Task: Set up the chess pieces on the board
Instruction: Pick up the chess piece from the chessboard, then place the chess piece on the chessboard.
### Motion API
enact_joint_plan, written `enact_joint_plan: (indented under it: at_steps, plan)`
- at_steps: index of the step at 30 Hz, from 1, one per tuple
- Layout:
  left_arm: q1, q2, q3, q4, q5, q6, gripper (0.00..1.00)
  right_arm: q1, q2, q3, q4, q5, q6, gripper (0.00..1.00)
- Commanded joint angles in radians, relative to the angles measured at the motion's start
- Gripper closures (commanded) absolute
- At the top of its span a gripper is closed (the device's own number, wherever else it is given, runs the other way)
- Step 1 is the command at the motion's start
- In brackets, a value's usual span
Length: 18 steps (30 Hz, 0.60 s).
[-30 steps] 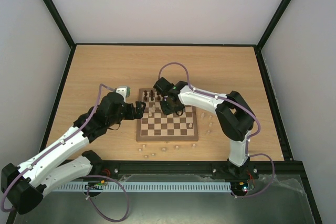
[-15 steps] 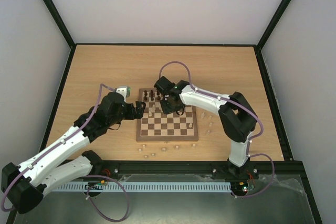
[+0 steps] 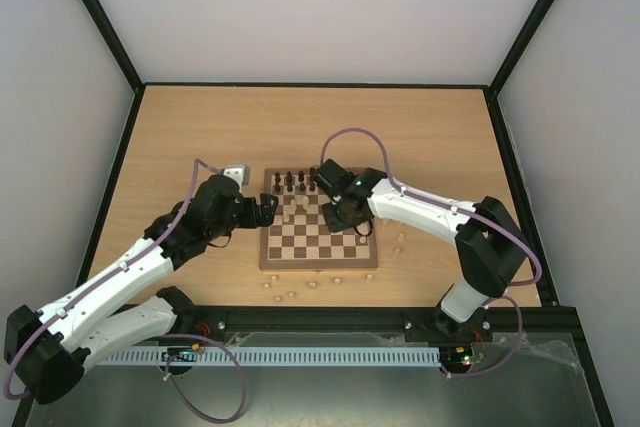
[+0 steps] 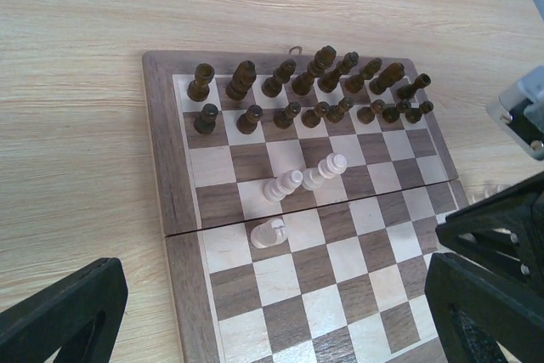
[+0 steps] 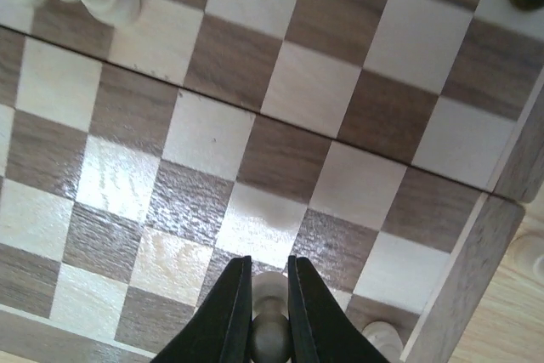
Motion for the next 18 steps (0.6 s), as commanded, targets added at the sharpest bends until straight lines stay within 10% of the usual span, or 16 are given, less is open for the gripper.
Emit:
enact_joint_plan:
  at_steps: [1,18]
  plan:
    - [-0.001,0.016,0.013,0.009,-0.014,-0.001,0.01,0.021,-0.040,-0.058,-0.040,-0.004,0.030,0.91]
    - [-0.001,0.034,0.017,0.016,-0.006,-0.011,0.01,0.032,-0.047,-0.143,-0.010,0.015,0.043,0.87]
